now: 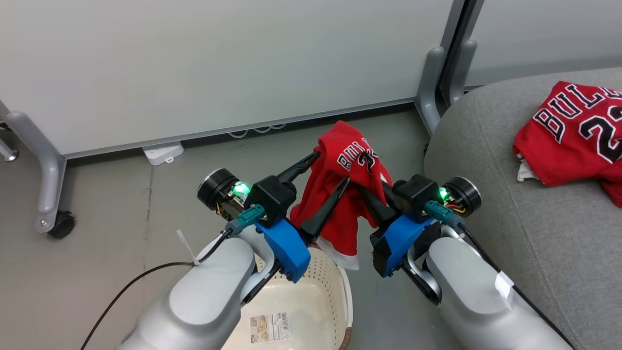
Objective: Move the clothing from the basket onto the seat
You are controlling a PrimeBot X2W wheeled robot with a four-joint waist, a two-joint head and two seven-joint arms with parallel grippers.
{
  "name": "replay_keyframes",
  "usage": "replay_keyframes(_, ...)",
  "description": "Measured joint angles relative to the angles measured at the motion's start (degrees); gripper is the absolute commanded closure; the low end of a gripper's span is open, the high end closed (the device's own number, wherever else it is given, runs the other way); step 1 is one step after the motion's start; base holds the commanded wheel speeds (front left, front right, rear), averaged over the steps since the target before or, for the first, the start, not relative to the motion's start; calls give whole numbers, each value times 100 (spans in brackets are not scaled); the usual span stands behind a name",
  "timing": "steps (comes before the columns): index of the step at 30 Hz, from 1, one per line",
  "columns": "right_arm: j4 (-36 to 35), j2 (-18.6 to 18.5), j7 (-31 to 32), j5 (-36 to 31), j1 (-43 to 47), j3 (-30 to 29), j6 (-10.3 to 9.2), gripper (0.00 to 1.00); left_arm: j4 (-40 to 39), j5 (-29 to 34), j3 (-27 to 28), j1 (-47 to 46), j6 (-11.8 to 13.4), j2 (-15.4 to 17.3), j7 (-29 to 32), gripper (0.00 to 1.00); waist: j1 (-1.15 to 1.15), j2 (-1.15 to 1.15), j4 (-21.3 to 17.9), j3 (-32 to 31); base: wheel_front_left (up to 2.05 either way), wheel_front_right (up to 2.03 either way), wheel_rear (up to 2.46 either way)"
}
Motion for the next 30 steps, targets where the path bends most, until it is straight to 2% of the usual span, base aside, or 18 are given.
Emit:
replay_keyframes(9,-225,-62,1,-64,9,-684,0,100,-54,75,30,-25,0,43,0,0,0,0,-413,207,0,0,0)
replay_keyframes(18,-642,-89,1,-250,197,-1638,-1,100,-88,124,-34,-126,0,122,0,0,0,0,-1081,458,0,0,0)
replay_keyframes(30,-1113,-151,0,-405,670,-2526,-1,100,-118,130,-249,-271,0,120,0,0,0,0,-1822,783,0,0,0)
